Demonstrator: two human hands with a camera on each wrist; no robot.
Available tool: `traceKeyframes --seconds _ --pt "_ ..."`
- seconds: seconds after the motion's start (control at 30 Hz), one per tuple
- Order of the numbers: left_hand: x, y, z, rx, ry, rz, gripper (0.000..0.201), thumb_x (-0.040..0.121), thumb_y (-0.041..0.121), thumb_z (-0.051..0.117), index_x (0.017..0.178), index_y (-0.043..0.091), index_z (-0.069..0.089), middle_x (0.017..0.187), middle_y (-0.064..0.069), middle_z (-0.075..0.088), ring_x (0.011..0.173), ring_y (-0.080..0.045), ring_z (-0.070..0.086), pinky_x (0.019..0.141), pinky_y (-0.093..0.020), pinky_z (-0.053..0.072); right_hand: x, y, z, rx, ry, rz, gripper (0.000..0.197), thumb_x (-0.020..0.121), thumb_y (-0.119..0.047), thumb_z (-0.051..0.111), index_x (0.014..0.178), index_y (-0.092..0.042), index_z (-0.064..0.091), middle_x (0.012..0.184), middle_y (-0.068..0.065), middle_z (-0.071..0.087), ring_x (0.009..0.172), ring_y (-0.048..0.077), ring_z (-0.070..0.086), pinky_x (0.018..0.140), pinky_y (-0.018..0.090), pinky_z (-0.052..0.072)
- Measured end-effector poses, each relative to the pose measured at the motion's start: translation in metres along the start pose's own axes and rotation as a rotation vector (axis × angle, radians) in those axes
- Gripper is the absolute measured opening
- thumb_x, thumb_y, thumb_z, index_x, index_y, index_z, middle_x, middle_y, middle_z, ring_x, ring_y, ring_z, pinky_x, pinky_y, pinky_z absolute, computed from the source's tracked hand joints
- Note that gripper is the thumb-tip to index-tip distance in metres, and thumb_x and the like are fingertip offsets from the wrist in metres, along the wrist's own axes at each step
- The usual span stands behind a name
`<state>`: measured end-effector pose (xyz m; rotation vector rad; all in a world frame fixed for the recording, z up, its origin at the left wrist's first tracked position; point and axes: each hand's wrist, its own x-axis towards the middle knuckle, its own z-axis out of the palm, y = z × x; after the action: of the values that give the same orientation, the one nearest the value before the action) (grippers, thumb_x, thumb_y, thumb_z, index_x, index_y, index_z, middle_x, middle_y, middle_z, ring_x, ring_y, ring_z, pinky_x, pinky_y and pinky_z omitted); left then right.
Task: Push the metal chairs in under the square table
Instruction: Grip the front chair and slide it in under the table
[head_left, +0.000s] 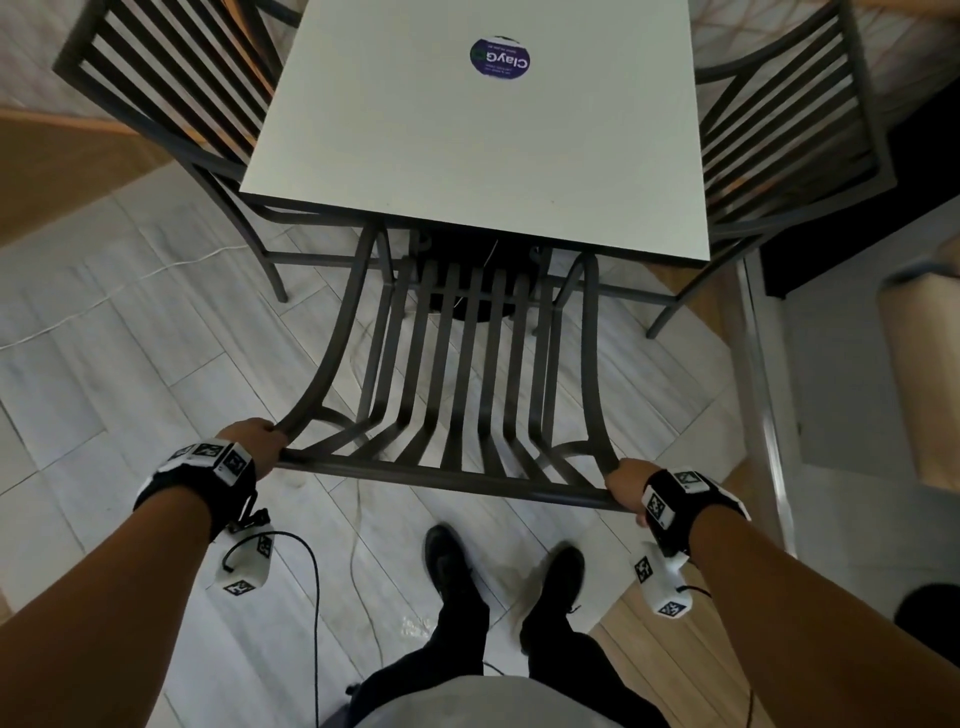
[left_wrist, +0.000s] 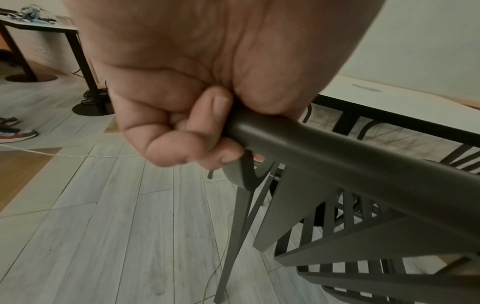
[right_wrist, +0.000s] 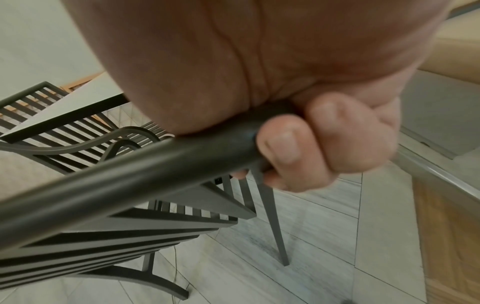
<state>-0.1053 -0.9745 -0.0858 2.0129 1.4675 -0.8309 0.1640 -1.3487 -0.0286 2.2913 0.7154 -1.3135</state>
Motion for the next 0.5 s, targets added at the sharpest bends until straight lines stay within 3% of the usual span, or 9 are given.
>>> traceKeyframes --seconds 0.07,0.13,0.2,0.3,0.43,0.5 --pt "-0.002 0.005 0.001 -0.004 -0.001 0.008 0.031 0.097 0.017 0.046 0.116 0.000 0.063 0.113 -0.022 0.067 0.103 -0.039 0.064 0.082 -0.039 0.050 -0.001 0.002 0.001 0.031 0.005 0.002 0.036 0.098 -0.004 0.040 0.133 0.003 0.046 0.140 0.021 0.045 0.126 0.032 0.050 0.102 0.032 0.041" --pt "-0.006 0.005 0.001 0.029 -0.014 0.023 0.032 0.098 0.018 0.046 0.119 0.000 0.062 0.119 -0.022 0.066 0.108 -0.038 0.062 0.085 -0.038 0.049 -0.001 0.003 0.001 0.051 0.005 0.030 0.036 0.098 -0.006 0.041 0.132 0.005 0.046 0.139 0.020 0.048 0.125 0.032 0.050 0.097 0.030 0.045" --pt "-0.007 0.002 0.004 0.094 -0.028 0.040 0.028 0.097 0.023 0.046 0.114 0.009 0.064 0.109 -0.013 0.067 0.093 -0.029 0.064 0.073 -0.033 0.048 0.001 0.007 0.001 0.077 -0.001 0.026 0.037 0.097 -0.008 0.042 0.133 0.005 0.045 0.138 0.021 0.049 0.125 0.033 0.051 0.089 0.026 0.048" --pt "0.000 -0.004 0.011 0.121 -0.041 0.023 0.026 0.095 0.029 0.045 0.105 0.015 0.064 0.085 -0.002 0.060 0.067 -0.015 0.054 0.057 -0.027 0.039 0.004 0.014 0.001 0.080 -0.001 0.065 0.038 0.097 -0.008 0.045 0.133 0.003 0.045 0.138 0.020 0.048 0.125 0.032 0.051 0.103 0.031 0.042" --pt "0.000 -0.001 0.016 0.148 -0.060 0.047 0.023 0.095 0.029 0.045 0.098 0.015 0.063 0.095 -0.007 0.063 0.068 -0.017 0.054 0.056 -0.027 0.039 0.004 0.019 0.000 0.092 0.007 0.077 0.038 0.097 -0.009 0.044 0.133 0.004 0.045 0.137 0.020 0.048 0.125 0.031 0.051 0.104 0.032 0.041" --pt "-0.011 0.007 0.016 0.109 -0.063 0.022 0.025 0.096 0.028 0.044 0.100 0.011 0.063 0.098 -0.011 0.064 0.071 -0.021 0.056 0.060 -0.030 0.047 0.008 0.022 0.002 0.122 -0.015 0.079 0.031 0.098 -0.009 0.041 0.126 0.000 0.050 0.133 0.018 0.052 0.117 0.029 0.055 0.099 0.031 0.044"
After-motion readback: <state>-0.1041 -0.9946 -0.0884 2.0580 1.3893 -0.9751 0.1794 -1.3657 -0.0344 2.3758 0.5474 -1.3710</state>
